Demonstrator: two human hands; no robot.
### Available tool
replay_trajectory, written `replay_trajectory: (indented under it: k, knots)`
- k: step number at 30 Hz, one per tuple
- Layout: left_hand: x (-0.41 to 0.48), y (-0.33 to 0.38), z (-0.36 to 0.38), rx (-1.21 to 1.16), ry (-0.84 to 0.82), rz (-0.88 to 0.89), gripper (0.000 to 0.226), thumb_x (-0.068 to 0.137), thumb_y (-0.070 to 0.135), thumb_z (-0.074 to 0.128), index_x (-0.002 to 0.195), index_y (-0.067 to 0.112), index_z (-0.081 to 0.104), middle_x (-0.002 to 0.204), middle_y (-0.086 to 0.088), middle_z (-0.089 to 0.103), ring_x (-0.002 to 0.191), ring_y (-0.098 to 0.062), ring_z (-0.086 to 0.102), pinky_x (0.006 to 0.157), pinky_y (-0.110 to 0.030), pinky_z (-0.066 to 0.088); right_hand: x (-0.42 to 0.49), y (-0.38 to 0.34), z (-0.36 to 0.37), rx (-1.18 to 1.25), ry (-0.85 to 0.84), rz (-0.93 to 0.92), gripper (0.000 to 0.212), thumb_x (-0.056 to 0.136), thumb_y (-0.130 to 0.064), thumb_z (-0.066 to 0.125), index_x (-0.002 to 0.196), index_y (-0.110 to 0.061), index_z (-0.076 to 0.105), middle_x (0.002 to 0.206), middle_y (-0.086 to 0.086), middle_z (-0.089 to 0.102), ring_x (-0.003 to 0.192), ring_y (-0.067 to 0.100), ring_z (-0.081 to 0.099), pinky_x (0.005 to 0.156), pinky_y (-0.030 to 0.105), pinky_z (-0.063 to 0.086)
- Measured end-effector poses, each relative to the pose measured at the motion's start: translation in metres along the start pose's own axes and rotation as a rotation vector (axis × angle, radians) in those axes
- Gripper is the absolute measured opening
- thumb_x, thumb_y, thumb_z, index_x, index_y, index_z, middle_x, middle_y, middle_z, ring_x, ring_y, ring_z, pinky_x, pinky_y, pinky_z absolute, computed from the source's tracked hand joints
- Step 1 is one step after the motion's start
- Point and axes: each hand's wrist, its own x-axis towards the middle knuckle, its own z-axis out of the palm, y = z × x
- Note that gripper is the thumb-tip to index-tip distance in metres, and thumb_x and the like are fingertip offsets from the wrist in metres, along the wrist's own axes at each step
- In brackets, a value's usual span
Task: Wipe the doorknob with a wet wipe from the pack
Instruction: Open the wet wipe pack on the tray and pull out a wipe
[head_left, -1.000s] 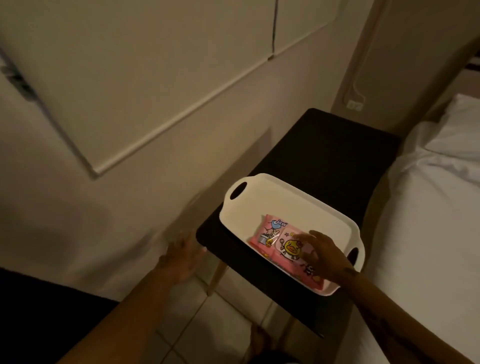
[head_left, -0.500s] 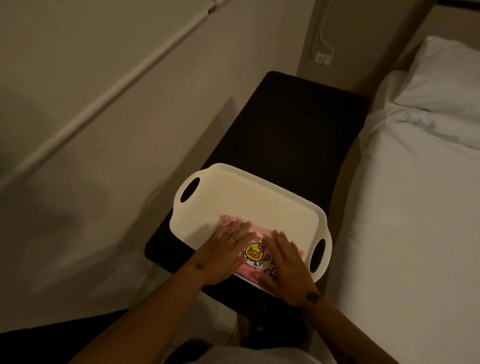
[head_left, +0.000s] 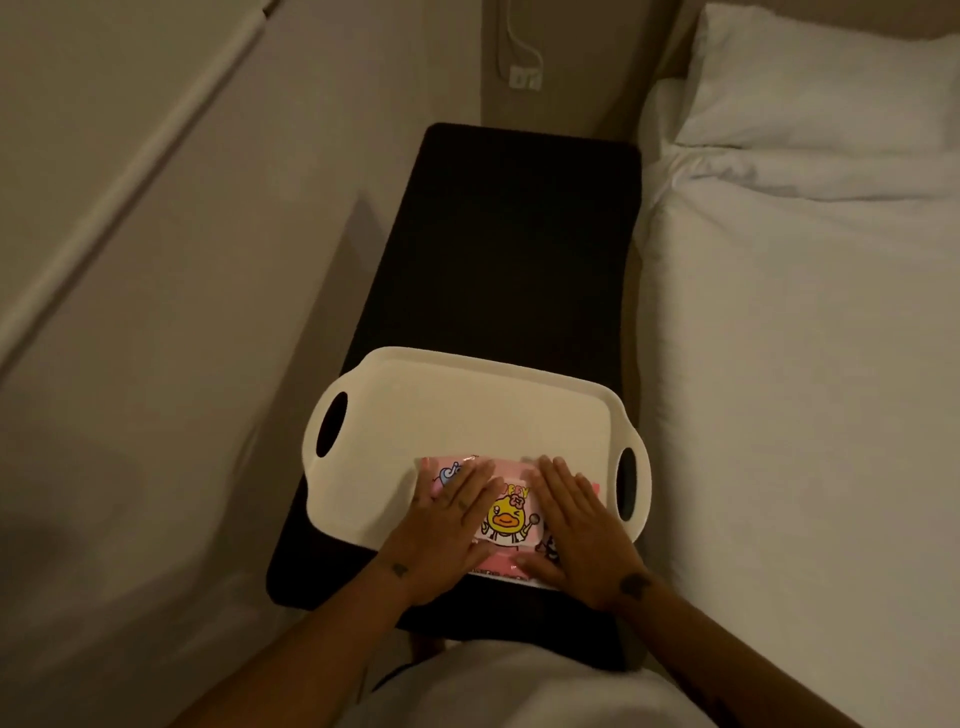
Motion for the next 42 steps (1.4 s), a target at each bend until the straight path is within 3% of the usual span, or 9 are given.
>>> replay_trajectory:
  k: [3,6,9,13,18,21,32,37,42]
  knots:
    - [0.001,0.0,0.003,0.07,0.029,0.011,0.067,0.083,0.054,0.035,0.134,0.011,0.042,0.141,-0.009,0.044,0.134,-0.024,0.035,0.106,-0.057,0.005,-0.003,-0.006,0.001,-0.01,0.008,0.082,0.091,0.074,-0.079,0.007,0.136,-0.019,-0.021,0.147,0.008,-0.021,0.135,0.026,-0.023,0.108,0.041,-0.017]
    - [0.004,0.001,0.001,0.093,0.097,0.081,0.073,0.071,0.051,0.06,0.13,0.01,0.048,0.138,-0.008,0.05,0.127,-0.024,0.046,0.102,-0.06,0.03,-0.005,-0.008,0.003,-0.013,0.006,0.126,0.09,0.074,-0.077,0.005,0.137,-0.017,-0.019,0.147,0.01,-0.02,0.135,0.027,-0.021,0.108,0.041,-0.017]
    - [0.009,-0.001,-0.003,0.047,0.056,0.116,0.075,0.071,0.044,0.058,0.135,0.009,0.04,0.144,-0.009,0.041,0.133,-0.028,0.034,0.108,-0.057,0.018,-0.006,-0.01,0.007,-0.021,0.011,0.153,0.088,0.074,-0.077,0.0,0.136,-0.018,-0.021,0.146,0.01,-0.022,0.136,0.027,-0.021,0.108,0.04,-0.017]
    - [0.015,-0.007,0.005,-0.122,-0.024,0.165,0.072,0.089,0.046,0.031,0.141,0.017,-0.01,0.149,-0.002,-0.017,0.136,-0.03,-0.022,0.107,-0.056,-0.016,-0.006,-0.011,0.01,0.005,0.017,0.178,0.088,0.074,-0.076,-0.003,0.137,-0.017,-0.018,0.147,0.01,-0.018,0.137,0.028,-0.016,0.11,0.041,-0.014]
    - [0.018,-0.01,0.014,-0.171,-0.039,0.156,0.077,0.089,0.059,0.024,0.131,0.022,-0.03,0.142,0.002,-0.035,0.128,-0.017,-0.04,0.105,-0.033,-0.03,-0.006,-0.011,0.011,0.022,0.022,0.183,0.088,0.075,-0.075,-0.004,0.138,-0.015,-0.017,0.148,0.01,-0.018,0.138,0.027,-0.015,0.111,0.039,-0.011]
    - [0.019,-0.01,0.017,-0.215,-0.055,0.14,0.076,0.086,0.062,0.019,0.13,0.024,-0.03,0.142,0.003,-0.035,0.128,-0.013,-0.04,0.105,-0.026,-0.027,-0.006,-0.011,0.011,0.005,0.017,0.183,0.088,0.074,-0.075,-0.006,0.137,-0.016,-0.019,0.147,0.01,-0.02,0.138,0.027,-0.017,0.111,0.039,-0.013]
    - [0.02,-0.008,0.016,-0.28,-0.06,0.106,0.084,0.072,0.071,0.001,0.135,0.021,-0.023,0.144,0.003,-0.029,0.133,-0.011,-0.03,0.109,-0.027,-0.019,-0.01,-0.017,0.012,0.0,0.046,0.258,0.091,0.072,-0.076,-0.01,0.137,-0.013,-0.017,0.146,0.011,-0.022,0.132,0.026,-0.026,0.106,0.036,-0.019]
    - [0.021,-0.007,0.017,-0.299,-0.046,0.085,0.078,0.086,0.061,0.02,0.142,0.018,-0.013,0.145,0.005,-0.024,0.133,-0.009,-0.028,0.11,-0.025,-0.016,-0.009,-0.016,0.012,0.0,0.038,0.256,0.088,0.072,-0.075,-0.009,0.136,-0.015,-0.022,0.145,0.01,-0.025,0.13,0.022,-0.032,0.103,0.03,-0.023]
    - [0.02,-0.007,0.018,-0.308,-0.032,0.067,0.077,0.087,0.06,0.019,0.143,0.016,-0.009,0.143,0.006,-0.023,0.135,-0.01,-0.024,0.11,-0.024,-0.015,-0.009,-0.017,0.011,-0.008,0.05,0.256,0.086,0.073,-0.072,-0.009,0.135,-0.015,-0.023,0.144,0.009,-0.026,0.129,0.021,-0.033,0.102,0.03,-0.024]
